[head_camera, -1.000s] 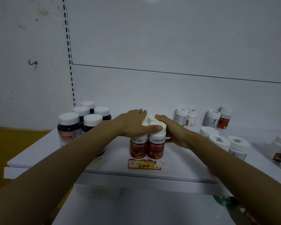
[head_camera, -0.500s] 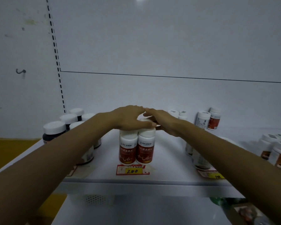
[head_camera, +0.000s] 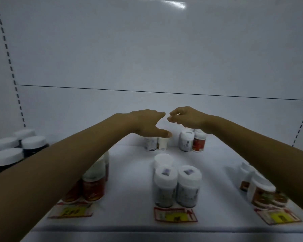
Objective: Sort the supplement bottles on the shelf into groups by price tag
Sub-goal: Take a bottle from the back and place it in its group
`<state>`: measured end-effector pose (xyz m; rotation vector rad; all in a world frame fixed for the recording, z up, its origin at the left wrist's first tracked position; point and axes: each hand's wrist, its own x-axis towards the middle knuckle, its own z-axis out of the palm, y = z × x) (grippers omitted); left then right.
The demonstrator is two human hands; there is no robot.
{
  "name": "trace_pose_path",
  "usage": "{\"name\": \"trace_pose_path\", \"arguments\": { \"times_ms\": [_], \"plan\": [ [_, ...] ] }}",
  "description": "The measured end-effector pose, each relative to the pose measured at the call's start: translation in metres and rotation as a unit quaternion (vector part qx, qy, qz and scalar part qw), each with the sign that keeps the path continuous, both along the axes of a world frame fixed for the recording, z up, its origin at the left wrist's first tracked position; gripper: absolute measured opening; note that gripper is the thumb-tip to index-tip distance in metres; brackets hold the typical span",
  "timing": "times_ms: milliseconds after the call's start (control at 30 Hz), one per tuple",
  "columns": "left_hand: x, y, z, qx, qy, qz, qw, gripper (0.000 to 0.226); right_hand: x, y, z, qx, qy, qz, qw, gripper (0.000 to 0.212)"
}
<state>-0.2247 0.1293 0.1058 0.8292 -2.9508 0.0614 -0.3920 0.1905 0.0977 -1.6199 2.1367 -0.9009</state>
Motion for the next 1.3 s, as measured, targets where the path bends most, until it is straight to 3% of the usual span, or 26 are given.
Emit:
{"name": "trace_pose_path", "arguments": {
  "times_ms": [100,200,333,467,667,933,1033,1133,1233,1300],
  "plan": [
    [-0.044,0.013,0.000,-0.002,-0.005,0.002,1.000,0.085,-0.047,0.019,-0.001,0.014,0.042,-0.010,0.999,0.044],
    [-0.081,0.025,-0.008,-0.006,-0.022,0.007,1.000,0.085,-0.087,0.030,-0.012,0.048,0.152,-0.011,0.987,0.047],
    [-0.106,0.037,-0.023,-0.003,-0.027,0.026,0.999,0.076,-0.113,0.022,-0.032,0.084,0.340,0.016,0.937,0.052],
    [-0.100,0.044,-0.038,-0.003,-0.049,0.065,0.997,0.074,-0.120,-0.007,-0.050,0.069,0.475,0.075,0.874,0.045],
    [-0.077,0.048,-0.056,0.013,-0.054,0.105,0.993,0.069,-0.123,-0.045,-0.070,0.077,0.569,0.121,0.810,0.057],
    [-0.067,0.039,-0.062,0.037,-0.016,0.120,0.992,0.060,-0.126,-0.063,-0.072,0.070,0.600,0.156,0.781,0.053],
    [-0.071,0.039,-0.063,0.034,-0.024,0.117,0.992,0.068,-0.125,-0.055,-0.066,0.057,0.621,0.153,0.767,0.055],
    [-0.069,0.038,-0.062,0.035,-0.020,0.106,0.994,0.081,-0.122,-0.042,-0.045,0.044,0.573,0.134,0.807,0.065],
    [-0.067,0.036,-0.056,0.036,0.026,0.081,0.996,0.086,-0.115,-0.024,-0.017,0.041,0.395,0.130,0.908,0.060],
    [-0.065,0.036,-0.050,0.034,0.074,0.066,0.995,0.089,-0.107,-0.009,-0.003,0.028,0.281,0.139,0.949,0.053]
  ]
}}
